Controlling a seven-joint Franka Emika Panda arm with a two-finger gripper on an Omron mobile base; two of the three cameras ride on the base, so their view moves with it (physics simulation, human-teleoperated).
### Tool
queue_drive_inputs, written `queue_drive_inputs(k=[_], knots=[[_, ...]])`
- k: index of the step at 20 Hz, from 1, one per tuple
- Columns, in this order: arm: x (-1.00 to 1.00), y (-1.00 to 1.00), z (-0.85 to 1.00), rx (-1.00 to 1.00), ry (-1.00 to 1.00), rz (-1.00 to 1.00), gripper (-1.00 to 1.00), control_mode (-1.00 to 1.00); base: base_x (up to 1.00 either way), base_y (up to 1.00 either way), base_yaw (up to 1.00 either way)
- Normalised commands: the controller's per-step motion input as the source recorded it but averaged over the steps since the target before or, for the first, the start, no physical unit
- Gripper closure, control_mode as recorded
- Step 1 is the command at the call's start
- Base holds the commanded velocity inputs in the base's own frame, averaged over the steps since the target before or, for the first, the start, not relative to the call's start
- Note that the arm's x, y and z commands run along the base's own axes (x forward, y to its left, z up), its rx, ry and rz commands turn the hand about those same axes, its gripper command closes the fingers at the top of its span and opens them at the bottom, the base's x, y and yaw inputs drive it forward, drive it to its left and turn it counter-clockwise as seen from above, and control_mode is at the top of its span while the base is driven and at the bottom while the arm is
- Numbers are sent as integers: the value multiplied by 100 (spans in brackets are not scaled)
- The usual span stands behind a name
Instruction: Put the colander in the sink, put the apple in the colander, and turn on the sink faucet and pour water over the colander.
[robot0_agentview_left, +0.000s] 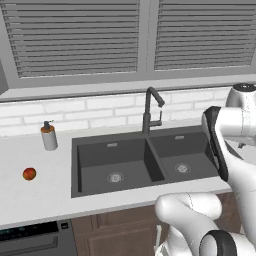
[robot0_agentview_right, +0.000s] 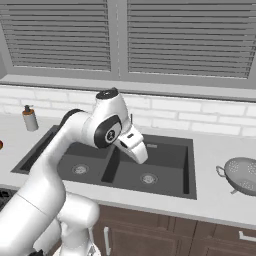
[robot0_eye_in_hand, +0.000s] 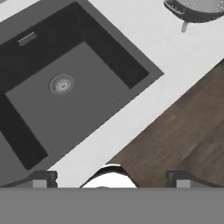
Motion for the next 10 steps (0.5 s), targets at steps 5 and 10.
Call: queue_drive_inputs(k=[5, 10], knots=[[-3, -91, -26, 1, 0, -37, -100, -100, 0, 0, 0], [0, -92, -1, 5, 0, -35, -100, -100, 0, 0, 0]])
